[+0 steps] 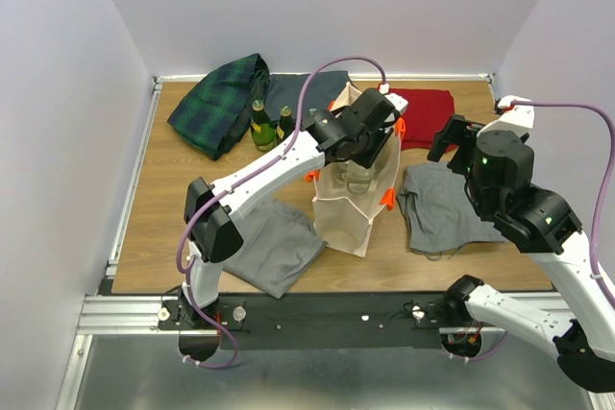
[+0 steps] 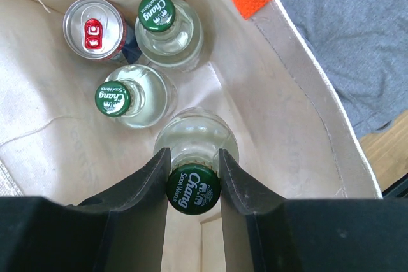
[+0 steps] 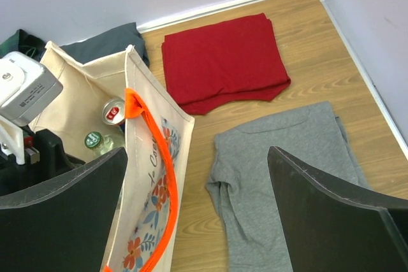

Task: Take the beverage out of the canvas bag
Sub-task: Take out the drink from the canvas bag.

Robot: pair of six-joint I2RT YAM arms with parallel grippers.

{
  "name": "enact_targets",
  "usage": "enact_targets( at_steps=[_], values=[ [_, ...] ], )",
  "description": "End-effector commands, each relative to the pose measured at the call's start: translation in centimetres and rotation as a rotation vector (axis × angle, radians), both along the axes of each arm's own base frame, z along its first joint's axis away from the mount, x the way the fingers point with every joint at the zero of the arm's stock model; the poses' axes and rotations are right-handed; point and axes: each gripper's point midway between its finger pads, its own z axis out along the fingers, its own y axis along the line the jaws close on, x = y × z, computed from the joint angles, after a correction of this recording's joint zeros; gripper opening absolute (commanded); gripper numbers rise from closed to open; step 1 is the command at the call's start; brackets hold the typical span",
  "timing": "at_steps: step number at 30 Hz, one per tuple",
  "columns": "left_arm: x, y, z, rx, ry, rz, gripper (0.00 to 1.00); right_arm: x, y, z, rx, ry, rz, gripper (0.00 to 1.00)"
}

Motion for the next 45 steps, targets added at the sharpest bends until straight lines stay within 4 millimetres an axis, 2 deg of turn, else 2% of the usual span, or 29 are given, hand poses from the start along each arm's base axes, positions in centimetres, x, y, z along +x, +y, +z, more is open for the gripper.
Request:
enact_targets(
  at_steps=[1,18,28,38,45],
  values=[
    [0.0,0.3,6.4,-0.122,-0.107,-0.010,0.00,0.0,0.0,0.3,0.031,-0.016,-0.012,1.00],
    [-0.7,1.0,8.5,-0.143,-0.129,-0.037,0.00,0.4,0.8,-0.2,0.050,-0.003,0.000,1.00],
    [-1.2,1.3,10.6,-0.177,-0.144,-0.049,0.00,0.7,1.2,0.0,0.053,-0.004,0.013,1.00],
    [-1.4,1.9,11.4,-0.174,-0.151,-0.057,0.00,0.9,1.7,-0.2,0.069,-0.001,0.026,1.00],
    [-2.2,2.1,14.2,-0.212,-0.170,-0.083,0.00,0.8,1.6,-0.3,0.069,0.001,0.024,1.00]
  ],
)
